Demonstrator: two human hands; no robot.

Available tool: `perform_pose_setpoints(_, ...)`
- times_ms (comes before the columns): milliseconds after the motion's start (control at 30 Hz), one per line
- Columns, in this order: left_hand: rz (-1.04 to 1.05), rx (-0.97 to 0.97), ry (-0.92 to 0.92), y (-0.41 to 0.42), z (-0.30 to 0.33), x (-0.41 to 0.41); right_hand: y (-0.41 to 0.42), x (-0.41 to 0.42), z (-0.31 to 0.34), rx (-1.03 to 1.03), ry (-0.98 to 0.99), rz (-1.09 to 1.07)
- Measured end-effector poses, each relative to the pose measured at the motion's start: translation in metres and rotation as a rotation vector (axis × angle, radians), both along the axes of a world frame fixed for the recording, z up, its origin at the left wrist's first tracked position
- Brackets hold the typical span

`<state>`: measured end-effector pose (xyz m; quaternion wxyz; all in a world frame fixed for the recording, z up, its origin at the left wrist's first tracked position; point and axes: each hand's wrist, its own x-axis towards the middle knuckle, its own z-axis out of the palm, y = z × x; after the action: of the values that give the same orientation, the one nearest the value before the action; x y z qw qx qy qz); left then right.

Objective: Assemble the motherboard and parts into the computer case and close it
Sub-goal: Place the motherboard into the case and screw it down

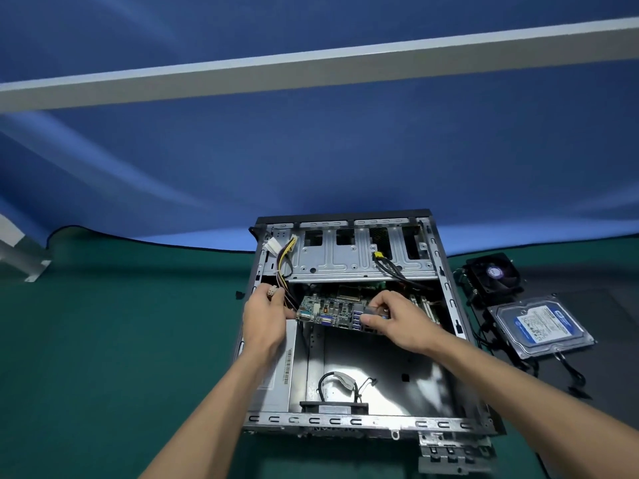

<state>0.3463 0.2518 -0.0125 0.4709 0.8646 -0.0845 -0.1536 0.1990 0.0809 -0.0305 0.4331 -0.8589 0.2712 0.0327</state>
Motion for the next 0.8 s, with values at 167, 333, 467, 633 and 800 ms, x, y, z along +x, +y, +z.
perform_pose_setpoints(167,0.027,-0.082,0.006,0.002,0.002,-0.005,0.013,0.013,0.012,-0.516,0.243,0.204)
perform_pose_setpoints(333,0.035,-0.137,0.041,0.005,0.0,-0.005,0.016,0.015,0.006,-0.685,0.143,0.254)
perform_pose_setpoints(467,0.0,-0.106,0.063,0.002,0.001,-0.003,0.01,0.006,0.006,-0.626,0.126,0.284)
perform_pose_setpoints(633,-0.111,0.065,-0.059,-0.005,0.0,0.003,0.015,-0.001,0.0,-0.621,0.134,0.331)
perform_pose_setpoints(800,-0.189,0.304,-0.204,-0.006,-0.007,0.001,0.026,-0.007,-0.013,-0.674,0.184,0.316)
